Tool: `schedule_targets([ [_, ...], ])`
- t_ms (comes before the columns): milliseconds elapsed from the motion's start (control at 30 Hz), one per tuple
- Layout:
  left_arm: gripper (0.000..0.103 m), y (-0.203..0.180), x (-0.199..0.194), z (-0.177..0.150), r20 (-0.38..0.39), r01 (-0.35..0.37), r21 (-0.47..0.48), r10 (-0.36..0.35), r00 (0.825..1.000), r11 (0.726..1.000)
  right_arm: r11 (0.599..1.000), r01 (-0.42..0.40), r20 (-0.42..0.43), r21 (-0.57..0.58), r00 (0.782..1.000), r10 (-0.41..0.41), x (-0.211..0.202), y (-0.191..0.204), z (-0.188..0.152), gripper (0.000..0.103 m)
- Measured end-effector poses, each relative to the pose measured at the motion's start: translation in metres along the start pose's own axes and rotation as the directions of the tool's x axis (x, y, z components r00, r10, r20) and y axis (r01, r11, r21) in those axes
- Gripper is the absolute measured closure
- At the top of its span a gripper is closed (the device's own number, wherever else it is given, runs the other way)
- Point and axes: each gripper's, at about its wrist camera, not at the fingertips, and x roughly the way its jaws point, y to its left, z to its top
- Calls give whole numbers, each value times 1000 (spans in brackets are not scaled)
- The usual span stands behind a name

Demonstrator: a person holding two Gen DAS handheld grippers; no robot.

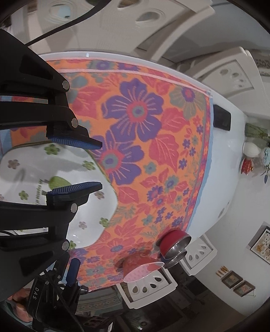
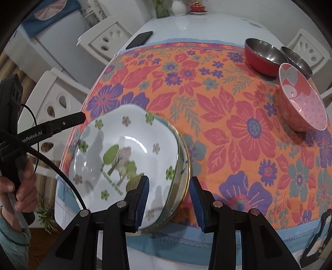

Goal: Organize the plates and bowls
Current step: 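Open both grippers and withdraw them from the plate stack, then move both grippers toward the rim of the pink cartoon bowl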

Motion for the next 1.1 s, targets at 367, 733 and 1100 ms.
schedule_targets([
  [367, 68, -24, 12, 48, 9, 61, 102, -62, 998, 993, 982, 24, 48, 187, 998, -34, -20, -46, 21, 64],
  [733, 66, -125, 35, 83, 13, 104, 217, -109, 994, 971, 894, 60, 165, 445, 975, -147, -80, -172, 15, 49],
  [1100, 65, -220, 92, 95, -27, 112, 108, -109, 994, 988, 931, 113, 176, 346, 967, -182, -86, -267, 44, 49],
])
